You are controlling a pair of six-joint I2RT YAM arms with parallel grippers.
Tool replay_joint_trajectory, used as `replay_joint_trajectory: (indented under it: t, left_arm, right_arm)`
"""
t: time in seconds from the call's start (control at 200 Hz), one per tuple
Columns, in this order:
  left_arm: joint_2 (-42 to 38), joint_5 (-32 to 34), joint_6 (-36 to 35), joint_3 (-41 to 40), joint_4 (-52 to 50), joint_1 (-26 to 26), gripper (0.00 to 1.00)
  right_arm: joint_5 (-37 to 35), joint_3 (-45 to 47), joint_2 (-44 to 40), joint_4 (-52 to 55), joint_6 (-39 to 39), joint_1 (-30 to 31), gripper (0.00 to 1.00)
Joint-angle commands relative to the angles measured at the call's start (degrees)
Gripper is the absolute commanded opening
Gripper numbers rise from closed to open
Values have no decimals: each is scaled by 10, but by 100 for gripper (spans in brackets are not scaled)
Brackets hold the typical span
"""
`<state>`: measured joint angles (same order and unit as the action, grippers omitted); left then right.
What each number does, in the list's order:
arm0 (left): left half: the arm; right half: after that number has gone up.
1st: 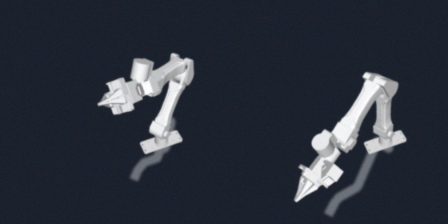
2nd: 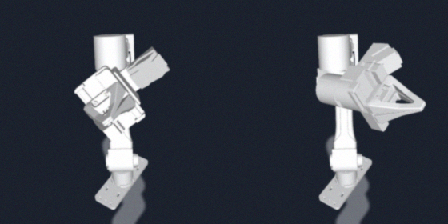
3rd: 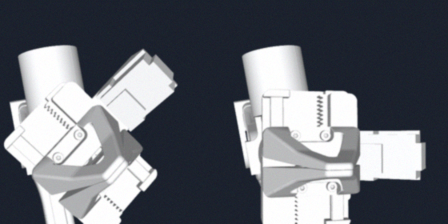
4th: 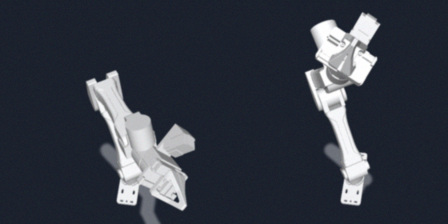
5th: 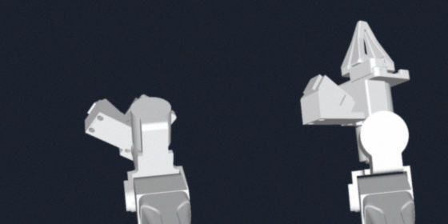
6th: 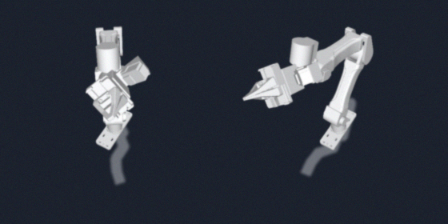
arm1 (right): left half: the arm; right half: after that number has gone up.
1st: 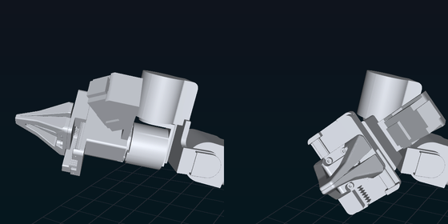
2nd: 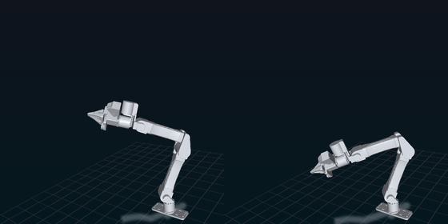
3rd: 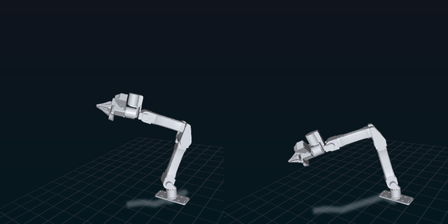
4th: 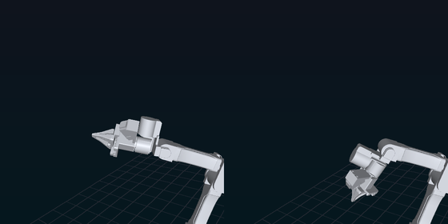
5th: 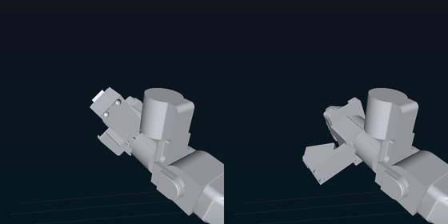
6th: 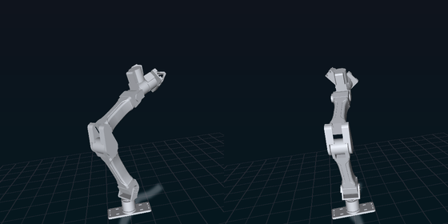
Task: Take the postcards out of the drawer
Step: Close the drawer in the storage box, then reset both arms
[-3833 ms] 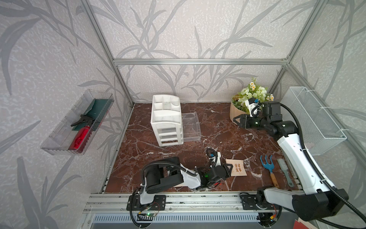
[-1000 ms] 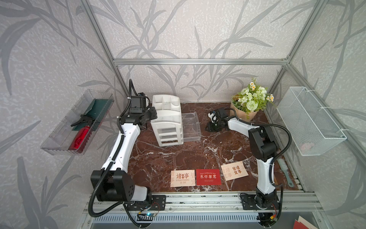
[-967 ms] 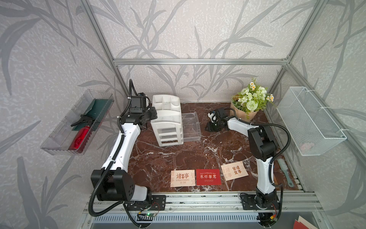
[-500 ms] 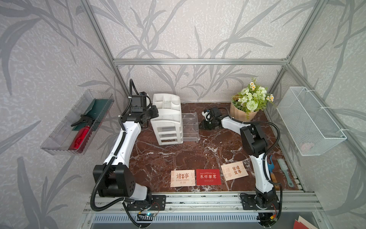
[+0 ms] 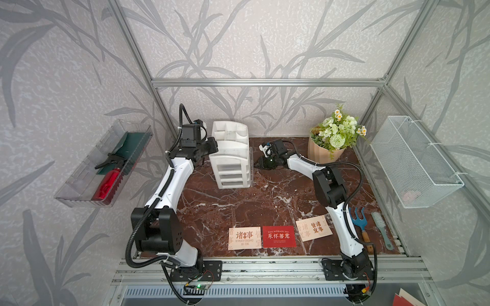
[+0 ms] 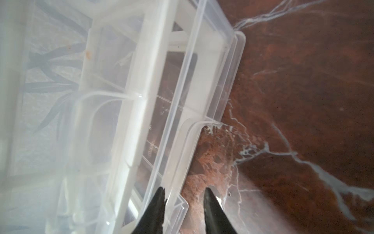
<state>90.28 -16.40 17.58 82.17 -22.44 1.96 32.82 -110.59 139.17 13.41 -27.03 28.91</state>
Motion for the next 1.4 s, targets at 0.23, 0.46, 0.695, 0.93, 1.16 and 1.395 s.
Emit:
replay_joint_trajectory:
  t: [0.23, 0.46, 0.695, 0.93, 1.16, 1.395]
  left_arm:
    - [74, -25, 26, 17, 20, 37, 22]
    - [57, 10, 5, 84, 0, 23, 32]
    - [23, 61, -30, 165, -34, 16, 39]
    - [-185, 149, -36, -90, 93, 17, 55]
    - [-381, 219, -9, -344, 157, 17, 99]
    - [-439, 286, -1, -467, 144, 15, 99]
  right_arm:
    - [10, -63, 28, 43, 7, -11, 34]
    - [-47, -10, -57, 87, 72, -32, 39]
    - [-115, 78, -175, 96, 118, -38, 47]
    - [-190, 312, -398, 13, 171, -49, 75]
    - [-195, 546, -632, -87, 164, -133, 99]
    - [-391, 728, -775, -202, 202, -169, 99]
